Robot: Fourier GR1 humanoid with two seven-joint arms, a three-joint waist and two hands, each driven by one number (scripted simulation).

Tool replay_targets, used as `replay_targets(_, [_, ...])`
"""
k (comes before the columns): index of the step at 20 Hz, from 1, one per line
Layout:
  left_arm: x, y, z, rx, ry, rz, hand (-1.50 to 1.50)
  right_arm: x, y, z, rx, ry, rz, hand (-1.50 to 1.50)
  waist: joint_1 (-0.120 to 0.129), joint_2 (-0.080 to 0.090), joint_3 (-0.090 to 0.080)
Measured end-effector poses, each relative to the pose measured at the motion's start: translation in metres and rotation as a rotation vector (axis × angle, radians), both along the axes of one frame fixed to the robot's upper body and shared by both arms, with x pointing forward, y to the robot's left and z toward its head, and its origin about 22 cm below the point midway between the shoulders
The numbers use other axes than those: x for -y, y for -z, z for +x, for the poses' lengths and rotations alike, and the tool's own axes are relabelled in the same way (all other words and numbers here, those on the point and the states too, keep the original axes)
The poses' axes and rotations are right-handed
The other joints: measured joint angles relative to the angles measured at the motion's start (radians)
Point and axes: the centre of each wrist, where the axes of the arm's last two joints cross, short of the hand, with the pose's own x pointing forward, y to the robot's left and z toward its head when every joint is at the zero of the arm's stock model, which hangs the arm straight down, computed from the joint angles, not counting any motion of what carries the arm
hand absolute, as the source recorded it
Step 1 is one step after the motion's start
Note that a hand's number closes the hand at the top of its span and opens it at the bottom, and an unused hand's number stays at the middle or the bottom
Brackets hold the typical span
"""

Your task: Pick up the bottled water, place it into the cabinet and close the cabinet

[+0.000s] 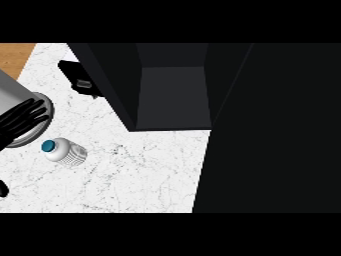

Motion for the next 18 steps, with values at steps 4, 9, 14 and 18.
replay_targets(4, [0.006,0.021,0.0,-0.048,-0.012,0.039,-1.5,-0.002,-0.001,-0.001,-0.004,-0.009,-0.006,-1.5,-0.007,0.001,-0.001])
replay_targets(9, [0.009,0.043,-0.003,-0.081,-0.041,0.069,-1.5,-0.004,-0.001,-0.002,-0.006,-0.012,-0.001,-1.5,-0.014,0.002,-0.003])
replay_targets(14, [0.018,0.064,-0.004,-0.087,-0.062,0.082,-1.5,-0.004,-0.002,-0.001,0.005,-0.011,-0.001,-1.5,-0.019,0.003,-0.003])
replay_targets(18, [0.024,0.078,-0.003,-0.089,-0.086,0.089,-1.5,-0.004,-0.002,-0.001,0.013,-0.01,-0.009,-1.5,-0.025,0.005,-0.004])
